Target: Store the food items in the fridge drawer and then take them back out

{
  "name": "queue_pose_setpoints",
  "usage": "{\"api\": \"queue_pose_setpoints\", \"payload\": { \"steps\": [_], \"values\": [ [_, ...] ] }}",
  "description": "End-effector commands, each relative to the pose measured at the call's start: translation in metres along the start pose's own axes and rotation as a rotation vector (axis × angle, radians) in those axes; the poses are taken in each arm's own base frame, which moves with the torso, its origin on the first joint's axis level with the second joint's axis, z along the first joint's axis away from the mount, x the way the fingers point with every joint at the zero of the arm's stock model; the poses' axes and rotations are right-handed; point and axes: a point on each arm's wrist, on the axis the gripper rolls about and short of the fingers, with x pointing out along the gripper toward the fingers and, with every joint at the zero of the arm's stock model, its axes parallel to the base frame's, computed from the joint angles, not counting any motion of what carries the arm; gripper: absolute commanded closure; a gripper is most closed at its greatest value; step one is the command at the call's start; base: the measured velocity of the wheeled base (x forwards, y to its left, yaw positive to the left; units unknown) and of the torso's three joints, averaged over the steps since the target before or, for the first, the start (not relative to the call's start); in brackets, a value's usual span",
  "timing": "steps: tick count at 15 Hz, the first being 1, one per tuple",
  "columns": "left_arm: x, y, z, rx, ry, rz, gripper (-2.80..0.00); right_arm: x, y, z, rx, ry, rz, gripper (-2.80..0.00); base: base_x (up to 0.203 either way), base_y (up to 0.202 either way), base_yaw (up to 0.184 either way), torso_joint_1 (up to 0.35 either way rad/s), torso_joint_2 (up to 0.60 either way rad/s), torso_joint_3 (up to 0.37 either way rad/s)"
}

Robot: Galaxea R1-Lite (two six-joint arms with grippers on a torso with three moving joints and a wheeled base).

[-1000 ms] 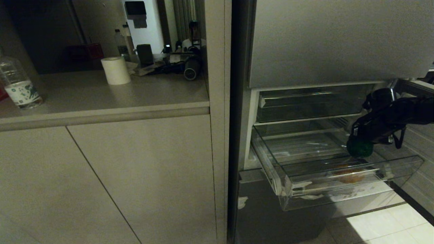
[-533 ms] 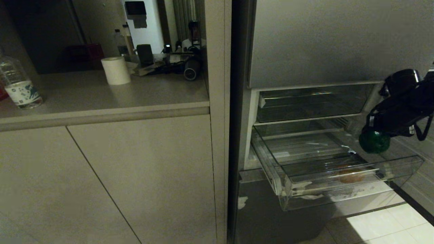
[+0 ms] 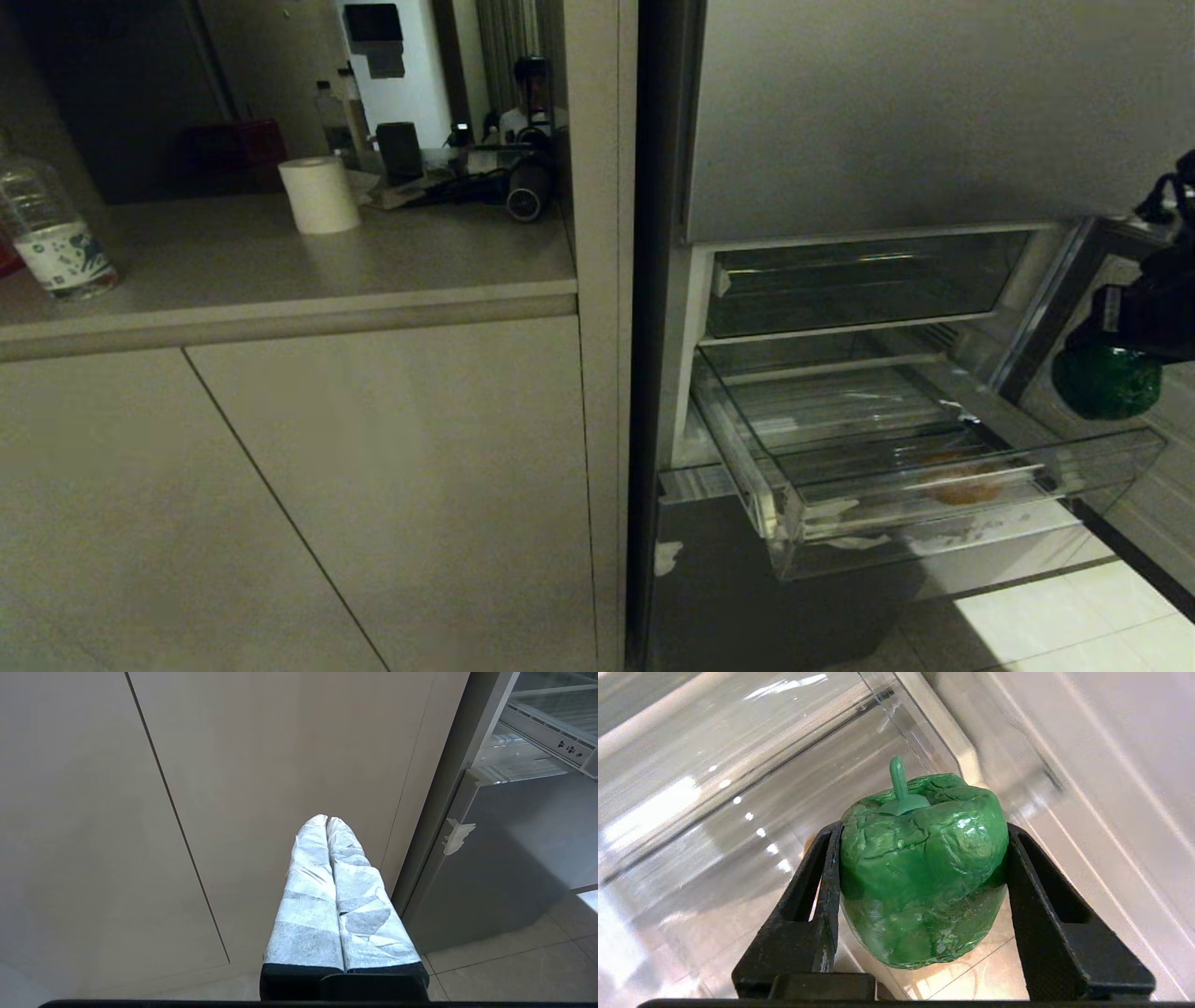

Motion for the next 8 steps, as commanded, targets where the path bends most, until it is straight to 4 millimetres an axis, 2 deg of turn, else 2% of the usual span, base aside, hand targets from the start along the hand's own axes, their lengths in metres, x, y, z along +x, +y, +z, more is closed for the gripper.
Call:
{"api": "queue_pose_setpoints", "payload": {
  "steps": [1,3,5,8],
  "values": [
    [0.000,0.000,0.000,0.000,0.001,0.000,0.00,-0.074,-0.016,-0.016,0.020,-0.113,0.023,0.00,0.000,0.000,0.000,0.000,0.00,0.000],
    [0.000,0.000,0.000,0.000,0.001,0.000,0.00,-0.121,-0.030,-0.038,0.028,-0.188,0.037,0.00,0.000,0.000,0.000,0.000,0.00,0.000],
    [0.000,0.000,0.000,0.000,0.001,0.000,0.00,-0.160,-0.043,-0.071,0.034,-0.251,0.045,0.00,0.000,0.000,0.000,0.000,0.00,0.000],
    [0.000,0.000,0.000,0.000,0.001,0.000,0.00,-0.205,-0.064,-0.135,0.053,-0.341,0.057,0.00,0.000,0.000,0.000,0.000,0.00,0.000]
  ]
}}
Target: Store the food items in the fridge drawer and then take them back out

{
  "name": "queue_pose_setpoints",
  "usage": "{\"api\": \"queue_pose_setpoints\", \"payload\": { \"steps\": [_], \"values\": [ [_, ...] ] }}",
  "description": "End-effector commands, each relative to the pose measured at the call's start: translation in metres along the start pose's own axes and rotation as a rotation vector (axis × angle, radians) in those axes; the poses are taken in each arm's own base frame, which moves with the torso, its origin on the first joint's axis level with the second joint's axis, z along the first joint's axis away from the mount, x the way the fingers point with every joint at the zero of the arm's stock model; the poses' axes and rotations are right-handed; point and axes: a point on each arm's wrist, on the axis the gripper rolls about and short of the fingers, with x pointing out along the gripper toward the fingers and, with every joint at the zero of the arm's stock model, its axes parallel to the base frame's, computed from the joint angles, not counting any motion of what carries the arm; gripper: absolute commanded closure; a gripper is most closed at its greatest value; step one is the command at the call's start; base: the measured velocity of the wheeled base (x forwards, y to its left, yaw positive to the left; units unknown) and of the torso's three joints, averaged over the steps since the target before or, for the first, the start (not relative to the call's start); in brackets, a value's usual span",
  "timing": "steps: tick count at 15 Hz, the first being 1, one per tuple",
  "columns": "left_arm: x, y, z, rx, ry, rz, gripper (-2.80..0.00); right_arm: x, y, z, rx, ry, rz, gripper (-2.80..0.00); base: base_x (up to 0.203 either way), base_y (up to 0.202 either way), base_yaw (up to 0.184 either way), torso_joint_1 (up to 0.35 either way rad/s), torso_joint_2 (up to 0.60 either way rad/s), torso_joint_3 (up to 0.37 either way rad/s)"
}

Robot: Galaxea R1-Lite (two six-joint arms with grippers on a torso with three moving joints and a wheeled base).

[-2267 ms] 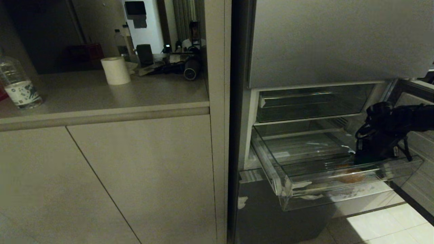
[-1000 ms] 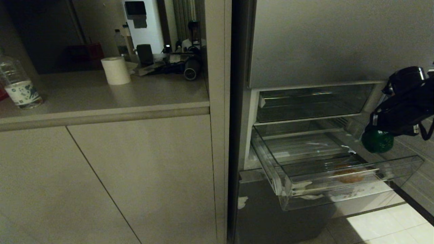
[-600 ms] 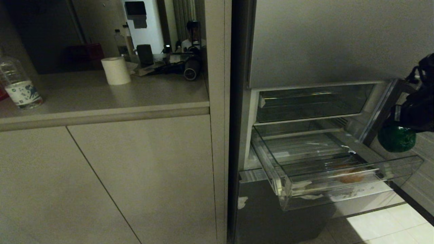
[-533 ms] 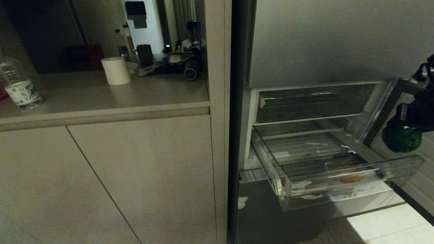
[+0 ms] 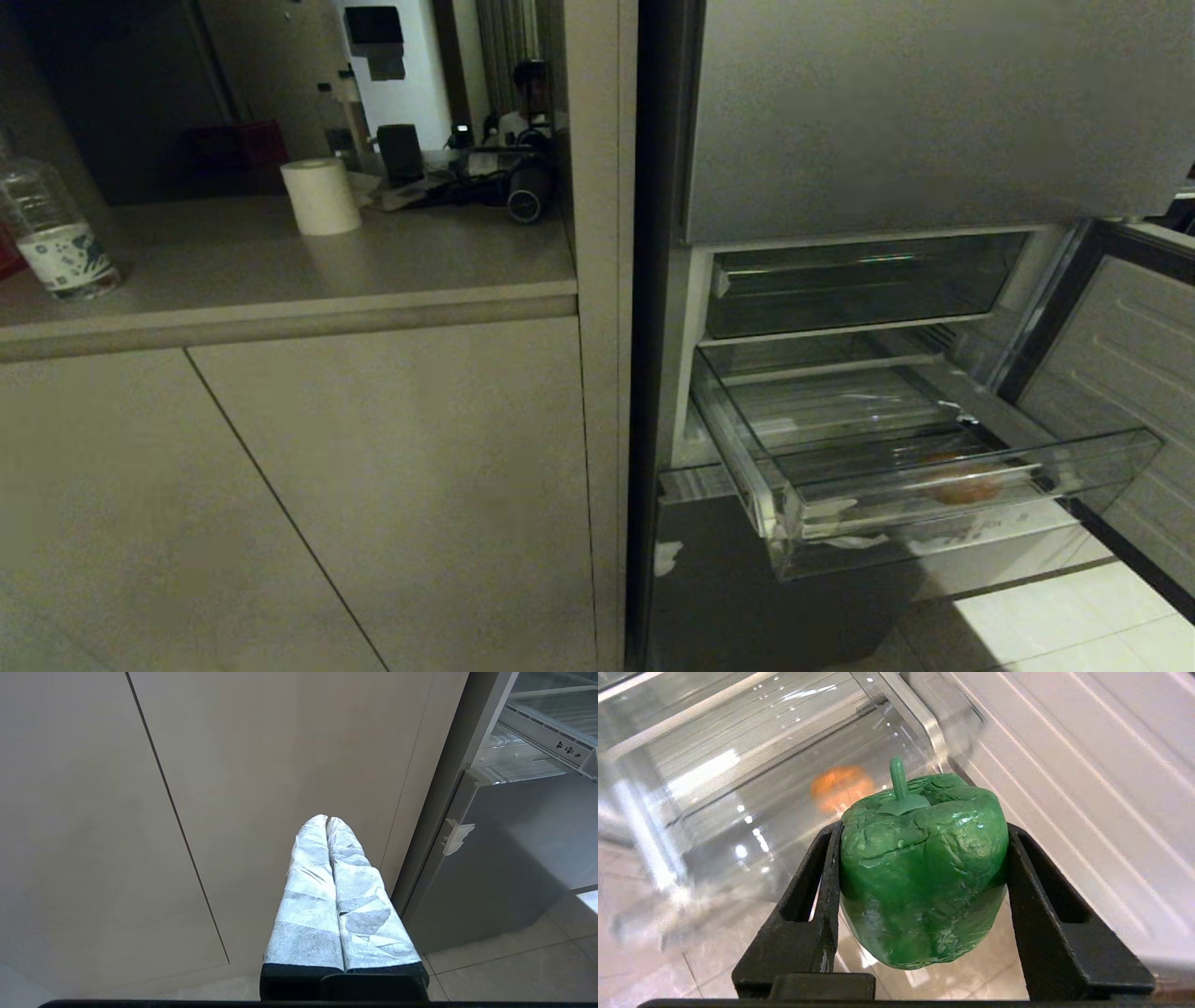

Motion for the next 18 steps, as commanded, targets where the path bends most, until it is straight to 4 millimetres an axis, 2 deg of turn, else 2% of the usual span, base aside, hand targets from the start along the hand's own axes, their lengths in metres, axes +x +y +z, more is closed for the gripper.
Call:
{"api": "queue_pose_setpoints", "payload": {
  "steps": [1,3,6,9,13,15,18],
  "values": [
    [0.000,0.000,0.000,0.000,0.001,0.000,0.00,-0.069,-0.022,-0.048,0.034,-0.160,0.019,0.00,0.000,0.000,0.000,0.000,0.00,0.000],
    [0.000,0.000,0.000,0.000,0.001,0.000,0.00,-0.088,-0.032,-0.083,0.047,-0.208,-0.007,0.00,0.000,0.000,0.000,0.000,0.00,0.000],
    [0.000,0.000,0.000,0.000,0.001,0.000,0.00,-0.111,-0.045,-0.115,0.088,-0.319,-0.126,0.00,0.000,0.000,0.000,0.000,0.00,0.000],
    [0.000,0.000,0.000,0.000,0.001,0.000,0.00,-0.106,-0.048,-0.130,0.120,-0.313,-0.228,0.00,0.000,0.000,0.000,0.000,0.00,0.000],
    [0.000,0.000,0.000,0.000,0.001,0.000,0.00,-0.104,-0.047,-0.135,0.176,-0.329,-0.263,0.00,0.000,0.000,0.000,0.000,0.00,0.000],
    [0.000,0.000,0.000,0.000,0.001,0.000,0.00,-0.102,-0.043,-0.129,0.222,-0.368,-0.332,0.00,0.000,0.000,0.000,0.000,0.00,0.000],
    [0.000,0.000,0.000,0.000,0.001,0.000,0.00,-0.084,-0.038,-0.111,0.272,-0.333,-0.367,0.00,0.000,0.000,0.000,0.000,0.00,0.000]
  ]
}}
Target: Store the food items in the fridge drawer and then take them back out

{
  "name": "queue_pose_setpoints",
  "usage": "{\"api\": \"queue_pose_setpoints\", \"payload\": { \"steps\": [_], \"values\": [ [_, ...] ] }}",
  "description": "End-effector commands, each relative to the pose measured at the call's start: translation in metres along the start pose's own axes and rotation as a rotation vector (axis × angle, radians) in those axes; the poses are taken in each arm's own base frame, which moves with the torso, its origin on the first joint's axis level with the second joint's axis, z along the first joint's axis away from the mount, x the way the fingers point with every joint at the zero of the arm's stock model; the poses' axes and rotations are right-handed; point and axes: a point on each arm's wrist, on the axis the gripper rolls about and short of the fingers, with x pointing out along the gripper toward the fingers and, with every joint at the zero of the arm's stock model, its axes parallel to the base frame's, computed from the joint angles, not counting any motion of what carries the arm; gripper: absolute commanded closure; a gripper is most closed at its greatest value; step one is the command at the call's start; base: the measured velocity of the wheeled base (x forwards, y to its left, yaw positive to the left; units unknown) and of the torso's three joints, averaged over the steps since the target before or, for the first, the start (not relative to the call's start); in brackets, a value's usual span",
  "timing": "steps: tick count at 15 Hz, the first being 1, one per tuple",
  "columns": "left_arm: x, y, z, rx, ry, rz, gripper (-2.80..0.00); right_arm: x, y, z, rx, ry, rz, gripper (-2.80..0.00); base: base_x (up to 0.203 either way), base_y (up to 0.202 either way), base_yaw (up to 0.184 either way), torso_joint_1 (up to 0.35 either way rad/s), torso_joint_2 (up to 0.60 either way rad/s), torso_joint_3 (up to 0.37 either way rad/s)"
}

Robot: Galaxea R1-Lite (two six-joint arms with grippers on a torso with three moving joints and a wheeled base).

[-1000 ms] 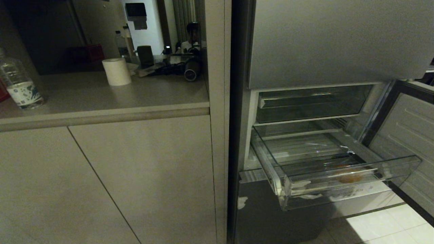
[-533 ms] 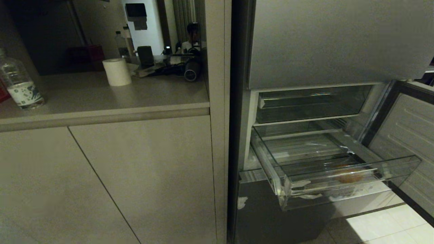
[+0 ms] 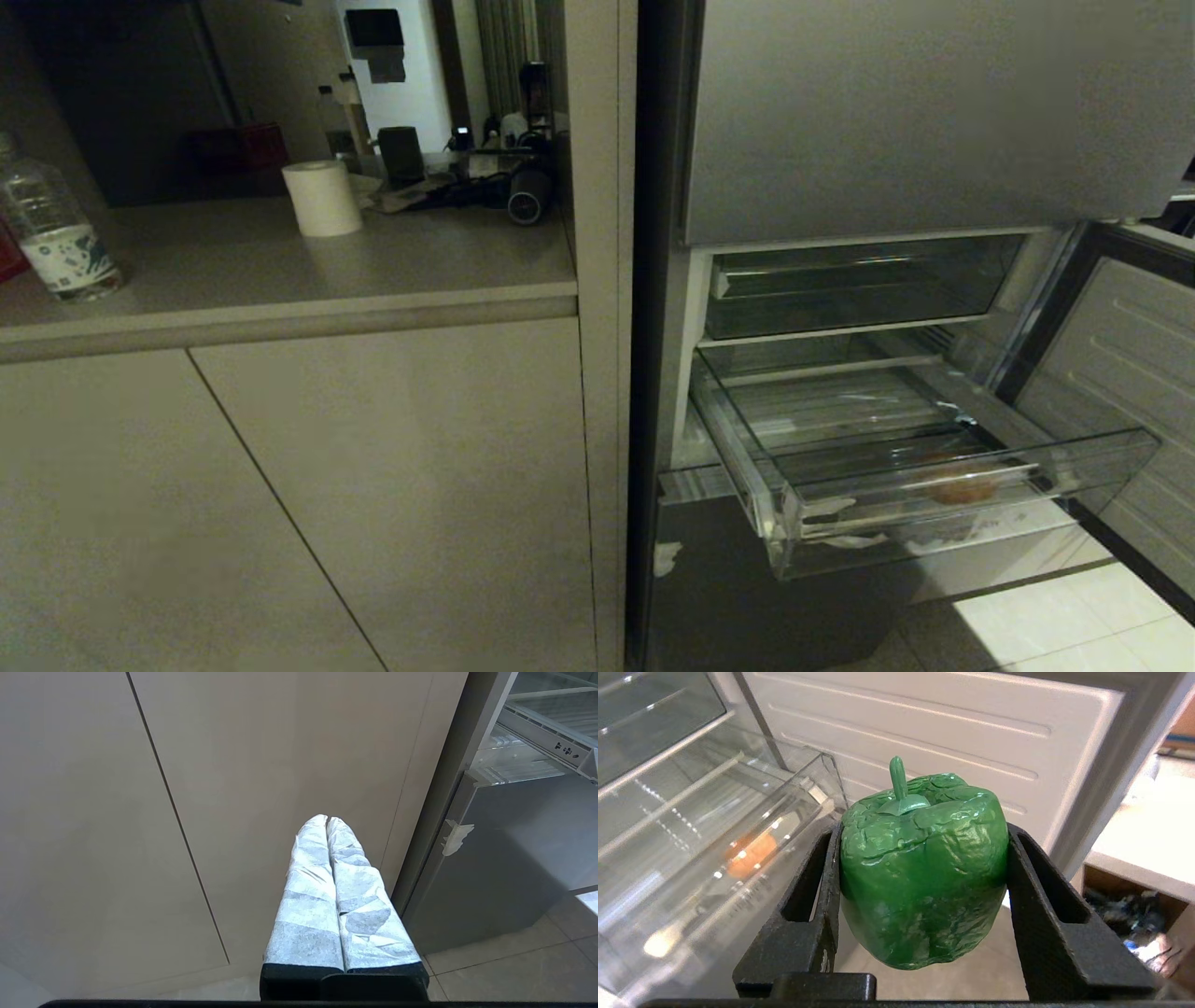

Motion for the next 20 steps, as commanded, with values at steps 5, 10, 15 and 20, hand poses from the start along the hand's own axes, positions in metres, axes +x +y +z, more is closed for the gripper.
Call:
{"api": "queue_pose_setpoints", "payload": {
  "steps": [5,10,15,20],
  "values": [
    [0.000,0.000,0.000,0.000,0.001,0.000,0.00,0.075,0.030,0.057,0.079,-0.089,-0.122,0.00,0.000,0.000,0.000,0.000,0.00,0.000],
    [0.000,0.000,0.000,0.000,0.001,-0.001,0.00,0.117,0.021,0.120,0.114,-0.249,-0.251,0.00,0.000,0.000,0.000,0.000,0.00,0.000],
    [0.000,0.000,0.000,0.000,0.001,0.000,0.00,0.135,-0.053,0.147,0.134,-0.271,-0.484,0.00,0.000,0.000,0.000,0.000,0.00,0.000],
    [0.000,0.000,0.000,0.000,0.001,0.000,0.00,0.136,-0.155,0.140,0.204,-0.248,-0.736,0.00,0.000,0.000,0.000,0.000,0.00,0.000]
  ]
}}
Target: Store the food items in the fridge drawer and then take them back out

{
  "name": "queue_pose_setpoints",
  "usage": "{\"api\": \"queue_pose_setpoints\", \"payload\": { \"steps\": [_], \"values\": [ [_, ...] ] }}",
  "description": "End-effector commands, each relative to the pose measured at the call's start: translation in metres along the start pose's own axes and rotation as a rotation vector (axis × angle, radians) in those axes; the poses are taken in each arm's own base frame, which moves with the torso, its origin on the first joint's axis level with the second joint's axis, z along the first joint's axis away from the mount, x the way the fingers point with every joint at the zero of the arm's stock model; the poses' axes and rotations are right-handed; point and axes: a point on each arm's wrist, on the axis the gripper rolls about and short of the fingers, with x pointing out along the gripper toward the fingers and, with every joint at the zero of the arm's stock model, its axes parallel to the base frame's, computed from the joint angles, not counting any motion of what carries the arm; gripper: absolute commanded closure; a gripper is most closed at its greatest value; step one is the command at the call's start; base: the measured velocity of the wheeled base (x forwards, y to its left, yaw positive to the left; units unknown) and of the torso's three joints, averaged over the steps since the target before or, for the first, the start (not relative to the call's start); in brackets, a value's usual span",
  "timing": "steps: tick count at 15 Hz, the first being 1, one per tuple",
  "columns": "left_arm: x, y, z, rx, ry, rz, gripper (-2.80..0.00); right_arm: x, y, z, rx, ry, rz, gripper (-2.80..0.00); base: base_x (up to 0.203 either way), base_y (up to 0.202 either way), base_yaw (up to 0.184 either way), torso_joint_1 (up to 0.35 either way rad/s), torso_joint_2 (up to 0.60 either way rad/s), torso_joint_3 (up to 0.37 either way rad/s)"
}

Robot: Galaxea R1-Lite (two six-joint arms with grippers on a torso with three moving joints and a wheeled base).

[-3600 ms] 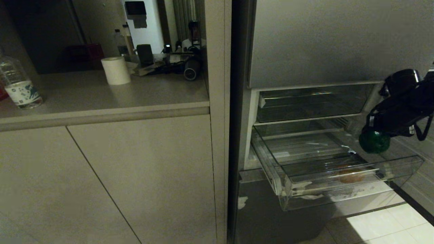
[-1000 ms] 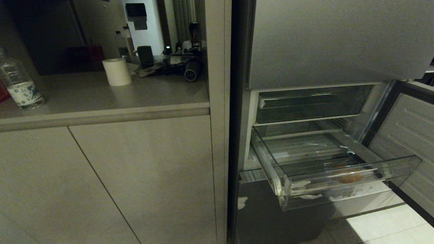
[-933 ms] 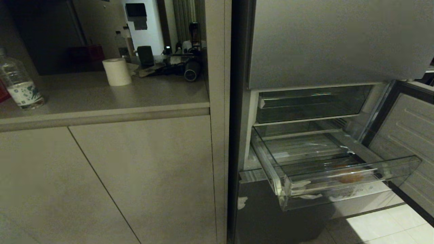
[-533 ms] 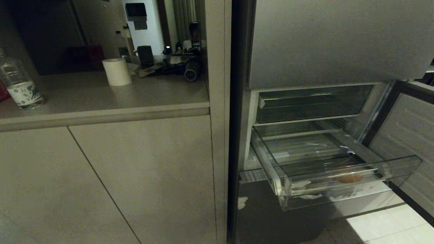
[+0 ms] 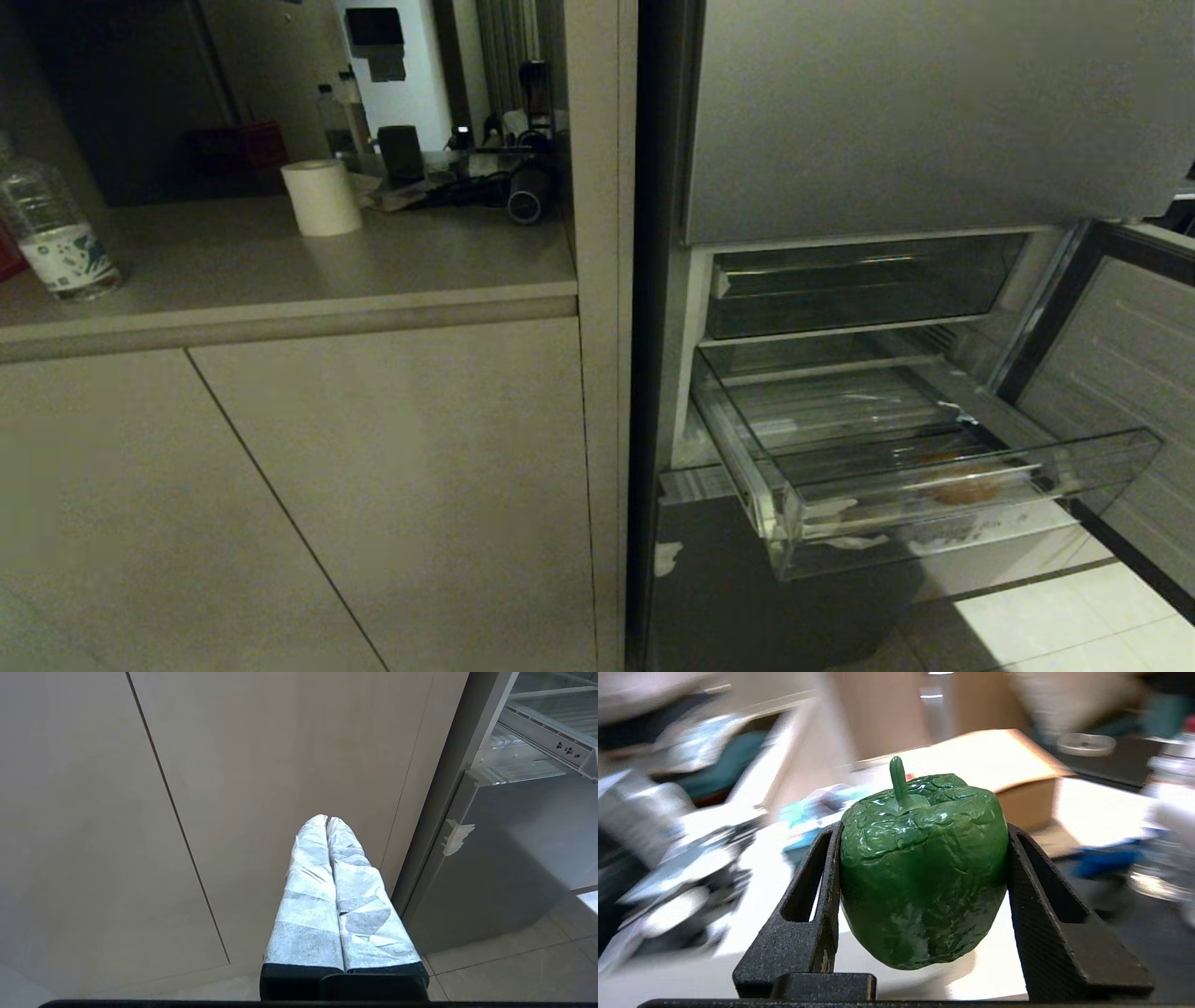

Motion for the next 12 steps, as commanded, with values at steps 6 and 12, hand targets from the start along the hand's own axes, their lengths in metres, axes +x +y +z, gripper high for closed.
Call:
{"api": "queue_pose_setpoints", "payload": {
  "steps": [6,12],
  "values": [
    [0.000,0.000,0.000,0.000,0.001,0.000,0.00,0.118,-0.133,-0.064,0.061,0.154,-0.277,0.00,0.000,0.000,0.000,0.000,0.00,0.000],
    [0.000,0.000,0.000,0.000,0.001,0.000,0.00,0.186,-0.224,-0.141,0.059,0.286,-0.326,0.00,0.000,0.000,0.000,0.000,0.00,0.000]
  ]
}}
